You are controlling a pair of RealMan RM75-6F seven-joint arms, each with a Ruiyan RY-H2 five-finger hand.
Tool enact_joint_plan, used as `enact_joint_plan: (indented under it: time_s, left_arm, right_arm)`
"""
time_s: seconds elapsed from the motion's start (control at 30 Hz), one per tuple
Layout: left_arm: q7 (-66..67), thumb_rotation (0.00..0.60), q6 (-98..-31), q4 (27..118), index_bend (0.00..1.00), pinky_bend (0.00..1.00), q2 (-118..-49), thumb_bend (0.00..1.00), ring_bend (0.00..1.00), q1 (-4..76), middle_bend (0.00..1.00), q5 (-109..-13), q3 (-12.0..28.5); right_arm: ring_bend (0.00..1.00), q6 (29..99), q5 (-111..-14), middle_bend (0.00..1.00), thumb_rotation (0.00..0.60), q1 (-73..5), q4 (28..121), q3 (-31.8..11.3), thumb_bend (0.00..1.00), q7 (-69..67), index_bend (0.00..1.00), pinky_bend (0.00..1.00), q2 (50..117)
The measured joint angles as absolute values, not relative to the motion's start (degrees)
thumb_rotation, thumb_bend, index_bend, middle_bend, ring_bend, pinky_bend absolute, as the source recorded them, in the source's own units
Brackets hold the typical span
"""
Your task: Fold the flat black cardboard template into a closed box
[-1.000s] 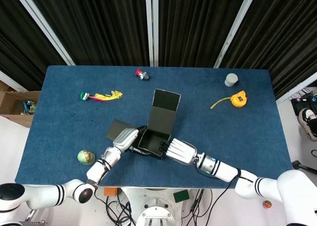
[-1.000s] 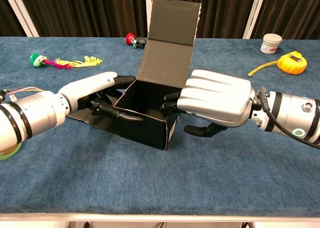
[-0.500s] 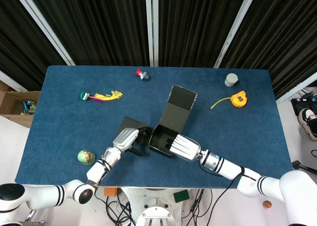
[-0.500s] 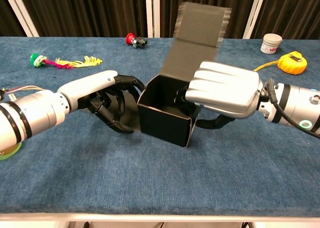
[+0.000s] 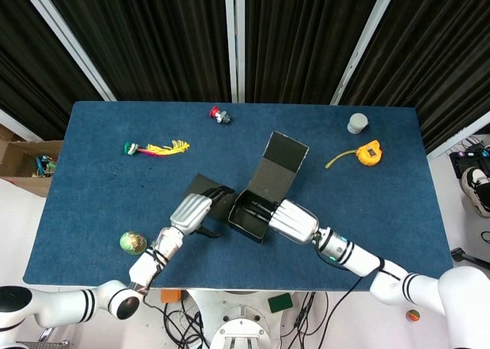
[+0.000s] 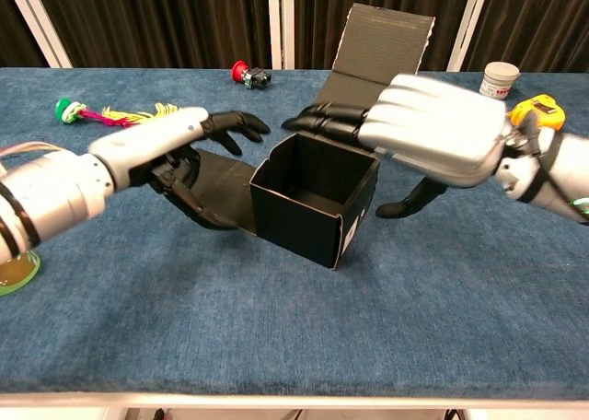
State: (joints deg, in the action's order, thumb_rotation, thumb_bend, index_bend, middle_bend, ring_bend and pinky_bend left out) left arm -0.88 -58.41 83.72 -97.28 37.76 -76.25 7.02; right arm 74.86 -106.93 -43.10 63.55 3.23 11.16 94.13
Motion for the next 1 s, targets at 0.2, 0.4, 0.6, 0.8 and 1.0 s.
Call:
enact_joint_plan:
  time_s: [0.2,0.4,0.6,0.8,1.0]
  left_arm:
    - [1.31,0.582,-63.86,86.98,0.13,0.59,-93.12,0.0,0.15,35.31,0.12,-79.28,6.08]
    - [-0.1,0.581,-68.18,90.81,0.13,0.58,-88.92,0.0,0.15,32.27,0.12,-81.06,5.59]
    - [-2.15,0.563,-69.14,92.62,0.12,0.56,-87.25,0.0,0.14,30.87,0.11,-81.45,5.31]
    - [-2.93,0.551,-69.55,93.25,0.12,0.56,-86.77,0.0,0.14,30.14,0.11,-81.48,5.3]
    - [-4.24,0.537,-69.49,93.51,0.11,0.56,-86.3,0.0,0.14,29.66,0.11,-81.28,5.51]
  right_arm:
    - [0.72,77.51,-101.92,0.26,0.6,-36.42,72.62,4.48,0.05,8.5,0.15,1.0,89.37]
    - [0.71,77.44,-93.3,0.2,0.6,-29.47,80.34,6.66,0.05,0.36,0.11,1.0,85.85]
    - [0.71,71.26,-89.35,0.09,0.6,-28.0,83.45,7.93,0.13,-16.25,0.0,1.0,84.86]
    - [0.71,64.26,-89.23,0.07,0.6,-28.84,85.42,8.6,0.16,-34.52,0.0,1.0,84.56]
    - [0.69,57.76,-89.39,0.05,0.6,-31.21,86.03,7.58,0.16,-43.48,0.0,1.0,85.08]
